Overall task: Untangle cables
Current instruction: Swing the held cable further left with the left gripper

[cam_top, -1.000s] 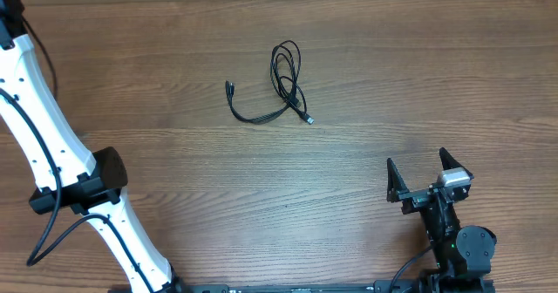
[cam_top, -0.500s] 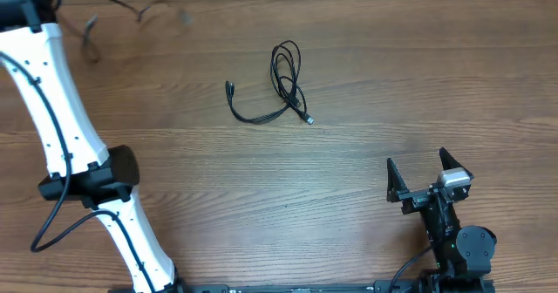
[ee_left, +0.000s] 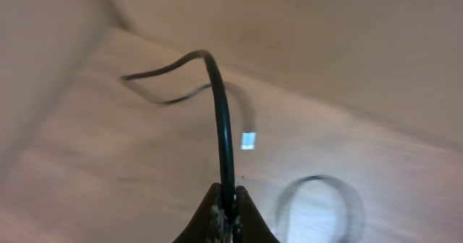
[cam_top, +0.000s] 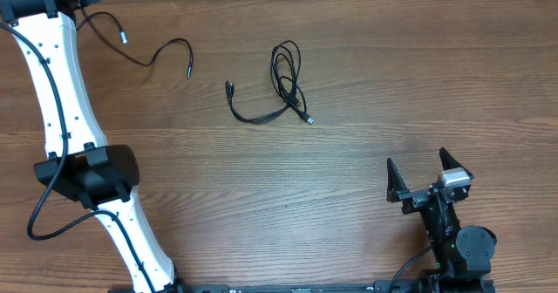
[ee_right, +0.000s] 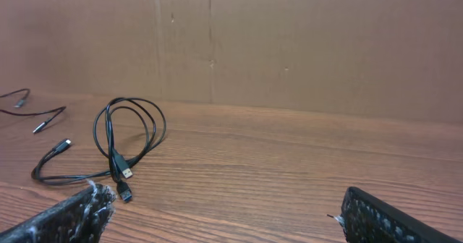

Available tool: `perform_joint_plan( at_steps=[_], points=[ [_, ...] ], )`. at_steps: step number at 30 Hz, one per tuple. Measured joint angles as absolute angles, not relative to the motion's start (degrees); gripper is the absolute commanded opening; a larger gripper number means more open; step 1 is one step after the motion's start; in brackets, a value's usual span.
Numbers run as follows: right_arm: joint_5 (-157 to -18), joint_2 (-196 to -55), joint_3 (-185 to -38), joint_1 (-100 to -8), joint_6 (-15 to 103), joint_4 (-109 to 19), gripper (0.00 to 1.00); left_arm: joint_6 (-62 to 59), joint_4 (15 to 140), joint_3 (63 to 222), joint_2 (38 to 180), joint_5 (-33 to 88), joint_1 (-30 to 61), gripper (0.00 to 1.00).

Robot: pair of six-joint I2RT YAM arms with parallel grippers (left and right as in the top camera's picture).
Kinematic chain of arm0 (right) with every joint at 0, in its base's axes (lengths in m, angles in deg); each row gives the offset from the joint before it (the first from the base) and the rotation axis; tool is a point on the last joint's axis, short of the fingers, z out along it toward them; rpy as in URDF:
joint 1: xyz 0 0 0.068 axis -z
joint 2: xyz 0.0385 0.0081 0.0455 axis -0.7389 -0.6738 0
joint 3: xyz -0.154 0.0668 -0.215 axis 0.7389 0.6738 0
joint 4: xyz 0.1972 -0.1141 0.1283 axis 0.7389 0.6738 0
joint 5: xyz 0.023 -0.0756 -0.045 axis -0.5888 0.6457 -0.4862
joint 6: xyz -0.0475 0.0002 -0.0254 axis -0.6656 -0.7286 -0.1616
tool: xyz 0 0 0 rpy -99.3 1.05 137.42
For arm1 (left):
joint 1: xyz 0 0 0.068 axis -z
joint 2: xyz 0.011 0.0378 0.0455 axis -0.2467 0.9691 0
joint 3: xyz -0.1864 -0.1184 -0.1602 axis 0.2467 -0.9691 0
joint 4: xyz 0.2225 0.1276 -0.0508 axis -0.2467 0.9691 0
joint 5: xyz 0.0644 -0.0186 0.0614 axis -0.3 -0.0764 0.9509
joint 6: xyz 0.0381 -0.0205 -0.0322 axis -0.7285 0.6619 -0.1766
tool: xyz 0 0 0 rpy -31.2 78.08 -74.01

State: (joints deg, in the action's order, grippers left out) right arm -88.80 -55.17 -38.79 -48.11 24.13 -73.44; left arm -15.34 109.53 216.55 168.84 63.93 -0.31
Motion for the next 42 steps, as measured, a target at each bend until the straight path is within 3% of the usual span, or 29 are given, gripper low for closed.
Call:
perform_joint_plan(
  at_steps=[6,12,18,28,37,42],
  points=[
    [-88.80,-55.17,-38.79,-48.11,24.13,-73.44,1.00,-19.27,108.07,206.80,168.84,78.51,-4.06,0.04],
    [-88.80,-55.17,-38.79,-48.11,24.15,-73.42,1.00,-20.10,106.71,203.70,169.28,84.85,-11.10,0.04],
    [-88.80,-55.17,-38.79,-48.11,24.18,-73.42,1.00,-19.42,106.58,207.17,169.30,82.60,-15.80,0.04],
    [-88.80,-55.17,-38.79,-48.11,24.15,-73.44,1.00,-19.29,102.43,219.00,169.28,80.06,-15.32,0.04],
    [-88.82,-55.17,-38.79,-48.11,24.13,-73.42,1.00,-21.26,104.59,217.77,169.91,80.22,-14.93,0.04],
    [-88.78,-55.17,-38.79,-48.11,24.15,-73.42,1.00,-21.17,105.16,213.53,172.80,74.56,-14.08,0.04]
  ],
)
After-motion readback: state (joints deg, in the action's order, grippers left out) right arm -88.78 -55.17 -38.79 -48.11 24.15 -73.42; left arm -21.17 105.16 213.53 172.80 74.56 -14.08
